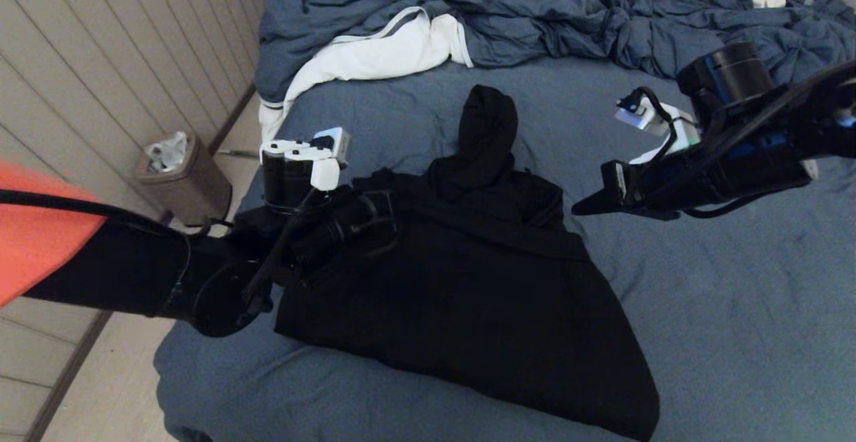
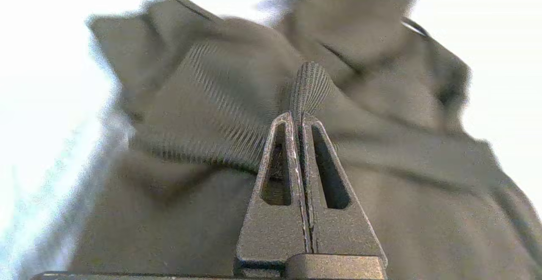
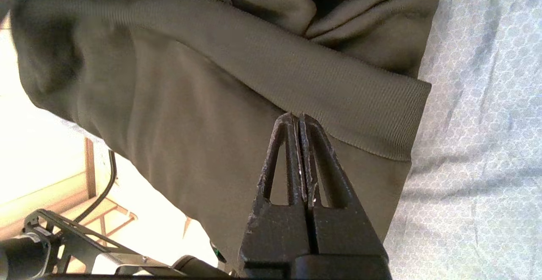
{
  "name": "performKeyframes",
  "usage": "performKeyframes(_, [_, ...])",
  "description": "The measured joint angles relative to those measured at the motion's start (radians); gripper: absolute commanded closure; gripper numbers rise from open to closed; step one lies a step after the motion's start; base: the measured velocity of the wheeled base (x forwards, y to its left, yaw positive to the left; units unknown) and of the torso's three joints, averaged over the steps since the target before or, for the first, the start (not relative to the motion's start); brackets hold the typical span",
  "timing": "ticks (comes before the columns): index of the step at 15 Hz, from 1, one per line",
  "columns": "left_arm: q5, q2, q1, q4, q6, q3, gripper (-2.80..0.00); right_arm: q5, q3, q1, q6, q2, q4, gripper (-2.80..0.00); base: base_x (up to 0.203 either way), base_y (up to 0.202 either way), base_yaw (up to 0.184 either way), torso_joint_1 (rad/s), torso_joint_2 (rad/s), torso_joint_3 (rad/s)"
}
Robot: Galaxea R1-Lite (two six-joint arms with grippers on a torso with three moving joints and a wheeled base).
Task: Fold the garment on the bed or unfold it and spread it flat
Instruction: Unfold the black sweatshirt
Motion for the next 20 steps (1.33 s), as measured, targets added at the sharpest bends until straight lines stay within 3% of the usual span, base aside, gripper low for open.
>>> performKeyframes(6, [0.038,-0.225,-0.169,0.083,-0.001,0.238,0.00,0.000,-0.003,-0.004,0.000,-0.012,0.000,0.00,0.000,0.000,0.000,0.000,0.00,0.000])
performKeyframes(12, [0.034,-0.467,-0.273,0.204,-0.014,0.454,0.00,0.000,-0.001,-0.003,0.000,-0.023,0.001,0.00,0.000,0.000,0.000,0.000,0.00,0.000])
performKeyframes(20, [0.019,-0.576,-0.484,0.207,-0.058,0.706,0.00,0.000,0.005,0.000,-0.011,-0.022,0.001,0.00,0.000,0.000,0.000,0.000,0.00,0.000])
